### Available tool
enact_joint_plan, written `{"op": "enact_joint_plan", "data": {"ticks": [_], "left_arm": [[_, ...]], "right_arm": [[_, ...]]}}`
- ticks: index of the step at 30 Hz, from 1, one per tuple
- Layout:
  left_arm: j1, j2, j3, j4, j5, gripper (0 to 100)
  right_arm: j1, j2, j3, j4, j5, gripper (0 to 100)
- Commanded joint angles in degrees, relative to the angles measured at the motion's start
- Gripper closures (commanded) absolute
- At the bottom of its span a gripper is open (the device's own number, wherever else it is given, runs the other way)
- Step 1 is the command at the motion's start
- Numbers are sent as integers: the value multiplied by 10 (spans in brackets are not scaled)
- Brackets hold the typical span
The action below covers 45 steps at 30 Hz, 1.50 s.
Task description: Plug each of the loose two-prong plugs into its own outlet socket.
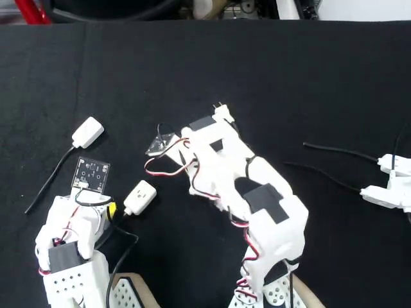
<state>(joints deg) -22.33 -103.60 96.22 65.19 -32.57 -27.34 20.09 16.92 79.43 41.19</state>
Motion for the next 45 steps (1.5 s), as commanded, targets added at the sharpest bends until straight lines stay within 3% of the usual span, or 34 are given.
{"op": "enact_joint_plan", "data": {"ticks": [1,8,17,22,27,35,41,45], "left_arm": [[5,-5,5,5,-4,704],[5,-5,5,5,-4,704],[5,-5,6,2,-3,704],[11,-5,6,1,-1,704],[102,-5,6,6,-1,704],[274,-5,-13,-53,91,704],[291,-5,-23,-124,175,704],[297,-5,-42,-150,232,702]], "right_arm": [[4,-6,-8,11,-8,988],[0,-138,40,-4,-57,987],[-34,-524,209,-139,-79,987],[-37,-715,344,-286,-152,987],[-44,-778,488,-472,-185,987],[-35,-780,545,-625,-439,986],[-59,-780,585,-719,-658,986],[-92,-780,618,-760,-684,986]]}}
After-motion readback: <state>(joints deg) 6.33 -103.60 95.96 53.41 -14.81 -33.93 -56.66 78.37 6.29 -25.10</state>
